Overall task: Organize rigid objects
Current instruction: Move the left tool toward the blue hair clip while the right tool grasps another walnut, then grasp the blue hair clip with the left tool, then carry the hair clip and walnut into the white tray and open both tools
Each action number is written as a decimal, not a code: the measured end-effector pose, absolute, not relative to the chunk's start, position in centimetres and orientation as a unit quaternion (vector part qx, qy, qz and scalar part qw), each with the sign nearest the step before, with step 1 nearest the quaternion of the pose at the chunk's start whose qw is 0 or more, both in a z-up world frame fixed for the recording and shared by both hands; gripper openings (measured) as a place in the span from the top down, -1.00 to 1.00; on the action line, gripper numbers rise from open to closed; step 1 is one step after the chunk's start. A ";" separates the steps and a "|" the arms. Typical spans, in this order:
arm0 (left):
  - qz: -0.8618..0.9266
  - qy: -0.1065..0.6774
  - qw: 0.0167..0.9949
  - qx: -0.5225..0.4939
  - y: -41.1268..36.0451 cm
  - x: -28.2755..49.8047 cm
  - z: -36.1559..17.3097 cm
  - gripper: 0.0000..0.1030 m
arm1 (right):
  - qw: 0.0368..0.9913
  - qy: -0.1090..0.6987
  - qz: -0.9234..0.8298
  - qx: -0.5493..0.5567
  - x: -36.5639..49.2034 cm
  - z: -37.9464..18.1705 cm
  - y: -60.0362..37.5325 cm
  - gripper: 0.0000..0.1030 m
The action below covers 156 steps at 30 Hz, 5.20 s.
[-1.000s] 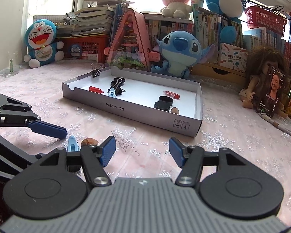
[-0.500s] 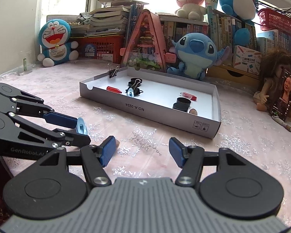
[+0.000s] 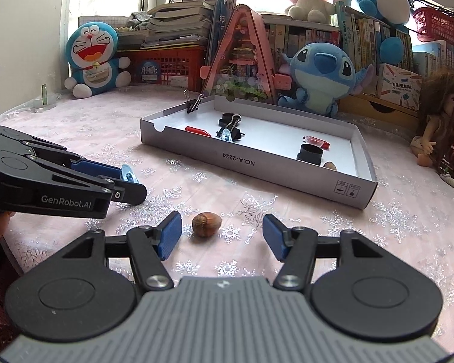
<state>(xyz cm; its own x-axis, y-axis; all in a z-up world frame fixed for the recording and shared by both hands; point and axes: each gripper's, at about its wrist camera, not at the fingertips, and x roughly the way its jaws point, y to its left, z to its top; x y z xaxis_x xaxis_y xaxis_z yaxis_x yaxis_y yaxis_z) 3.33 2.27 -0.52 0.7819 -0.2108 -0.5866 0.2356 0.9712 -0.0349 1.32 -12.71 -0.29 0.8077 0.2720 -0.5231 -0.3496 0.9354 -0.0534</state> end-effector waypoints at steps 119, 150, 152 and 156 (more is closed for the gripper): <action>-0.098 0.262 0.960 0.008 1.4 9.1 5.0 0.71 | 0.973 0.220 0.066 0.001 5.9 3.9 -17.3 0.58; -0.042 0.292 0.955 -0.020 0.4 21.8 3.0 0.71 | 0.962 0.266 0.008 0.058 17.3 2.3 -19.9 0.58; -0.038 0.294 0.955 -0.018 0.3 22.3 2.8 0.71 | 0.961 0.272 0.006 0.060 17.9 2.1 -19.9 0.58; -0.034 0.298 0.954 -0.016 0.4 23.2 2.3 0.71 | 0.959 0.278 0.004 0.059 18.7 1.7 -19.8 0.58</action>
